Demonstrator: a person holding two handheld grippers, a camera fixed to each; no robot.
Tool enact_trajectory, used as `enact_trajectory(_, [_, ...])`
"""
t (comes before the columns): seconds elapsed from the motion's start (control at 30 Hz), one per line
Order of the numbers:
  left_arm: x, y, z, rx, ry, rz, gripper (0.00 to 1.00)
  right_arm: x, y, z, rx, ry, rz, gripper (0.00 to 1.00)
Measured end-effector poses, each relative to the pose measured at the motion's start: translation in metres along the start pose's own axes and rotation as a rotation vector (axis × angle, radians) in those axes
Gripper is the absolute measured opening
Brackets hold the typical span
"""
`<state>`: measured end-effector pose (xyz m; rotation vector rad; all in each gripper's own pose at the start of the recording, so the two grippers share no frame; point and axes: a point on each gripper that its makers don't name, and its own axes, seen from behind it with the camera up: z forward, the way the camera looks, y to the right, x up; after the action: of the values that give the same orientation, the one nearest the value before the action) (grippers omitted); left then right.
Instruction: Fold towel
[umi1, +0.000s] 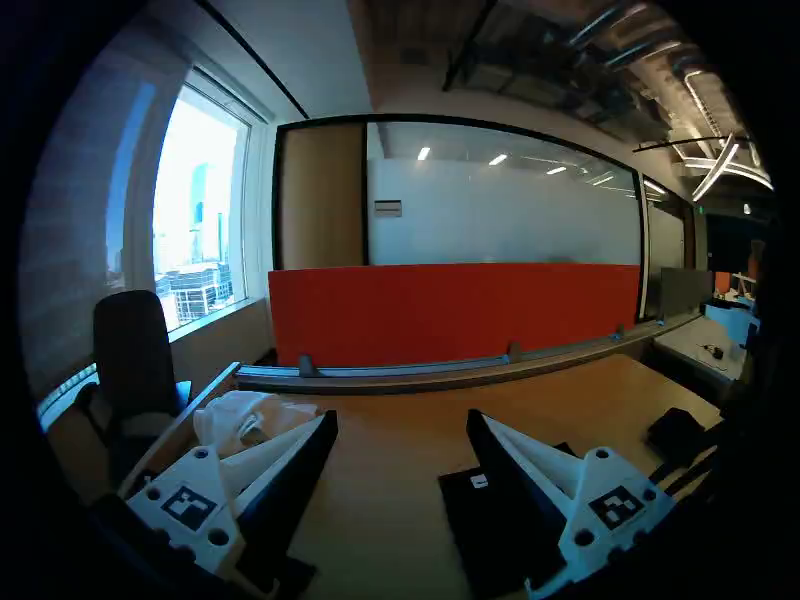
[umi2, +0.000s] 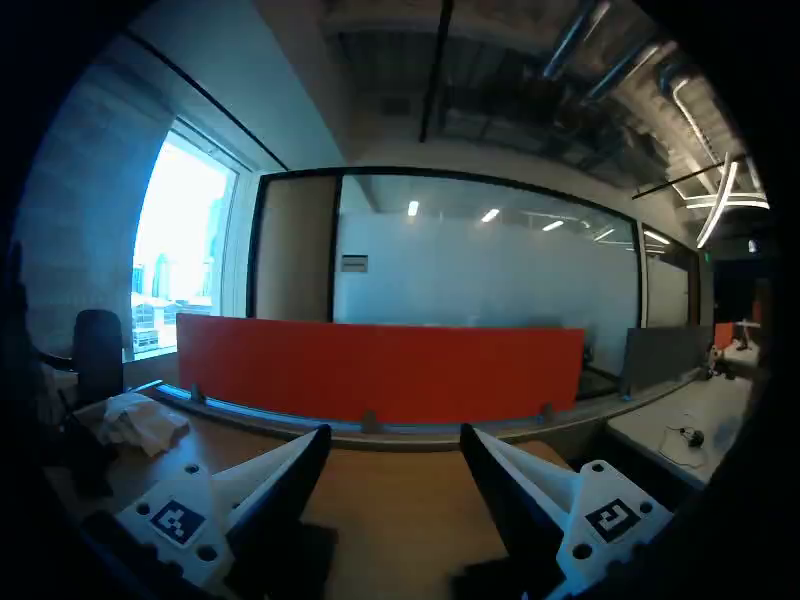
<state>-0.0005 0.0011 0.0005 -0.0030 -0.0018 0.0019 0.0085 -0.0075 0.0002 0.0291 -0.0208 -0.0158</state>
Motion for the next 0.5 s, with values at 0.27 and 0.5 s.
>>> enact_trajectory(0.27, [-0.009,0.025,0.005,-0.105,-0.063,0.065,0.96,-0.009,-0.025,-0.001,0.137,-0.079,-0.074,1.00])
enact_trajectory(0.5, [-0.010,0.047,0.006,-0.212,-0.117,0.113,0.96,-0.017,-0.048,-0.003,0.263,-0.159,-0.101,1.00])
